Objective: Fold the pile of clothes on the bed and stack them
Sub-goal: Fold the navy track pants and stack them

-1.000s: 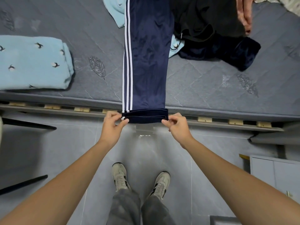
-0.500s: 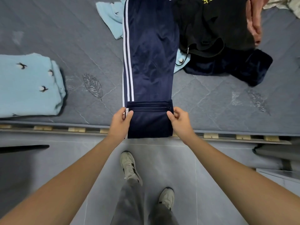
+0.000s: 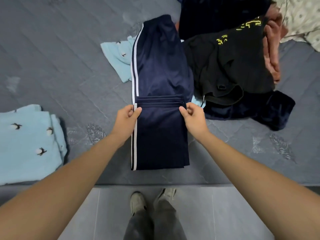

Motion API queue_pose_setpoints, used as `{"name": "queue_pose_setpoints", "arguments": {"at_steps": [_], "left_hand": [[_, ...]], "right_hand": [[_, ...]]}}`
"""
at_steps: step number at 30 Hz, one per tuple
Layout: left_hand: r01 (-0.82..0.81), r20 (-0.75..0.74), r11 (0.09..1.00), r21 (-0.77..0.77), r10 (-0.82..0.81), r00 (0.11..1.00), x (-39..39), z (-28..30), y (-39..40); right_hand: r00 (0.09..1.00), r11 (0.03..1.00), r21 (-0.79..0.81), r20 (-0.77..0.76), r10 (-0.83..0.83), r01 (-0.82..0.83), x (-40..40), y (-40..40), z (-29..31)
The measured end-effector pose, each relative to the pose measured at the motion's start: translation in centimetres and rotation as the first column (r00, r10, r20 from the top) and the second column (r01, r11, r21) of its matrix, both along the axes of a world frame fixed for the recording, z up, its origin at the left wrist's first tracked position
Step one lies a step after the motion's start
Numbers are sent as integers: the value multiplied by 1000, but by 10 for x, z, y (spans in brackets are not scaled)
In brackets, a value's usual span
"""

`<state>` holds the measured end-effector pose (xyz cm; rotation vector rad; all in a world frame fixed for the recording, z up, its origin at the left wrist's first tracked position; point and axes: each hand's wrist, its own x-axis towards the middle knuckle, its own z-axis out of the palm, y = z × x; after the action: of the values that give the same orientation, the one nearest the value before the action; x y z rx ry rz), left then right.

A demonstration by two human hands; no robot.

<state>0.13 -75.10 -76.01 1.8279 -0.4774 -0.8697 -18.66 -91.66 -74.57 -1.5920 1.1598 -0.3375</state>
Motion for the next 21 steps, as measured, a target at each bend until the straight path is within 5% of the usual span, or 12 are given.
{"name": "queue_pose_setpoints", "arguments": {"at_steps": [11, 21], "left_hand": [[-30, 107, 998, -48, 35, 994, 117, 37, -151], [-59, 168, 996, -73, 71, 983, 248, 47, -290]], "right_hand": [[998, 969, -241, -9, 57, -58, 114, -149, 19], [971, 877, -473, -236, -39, -80, 263, -280, 28]]}}
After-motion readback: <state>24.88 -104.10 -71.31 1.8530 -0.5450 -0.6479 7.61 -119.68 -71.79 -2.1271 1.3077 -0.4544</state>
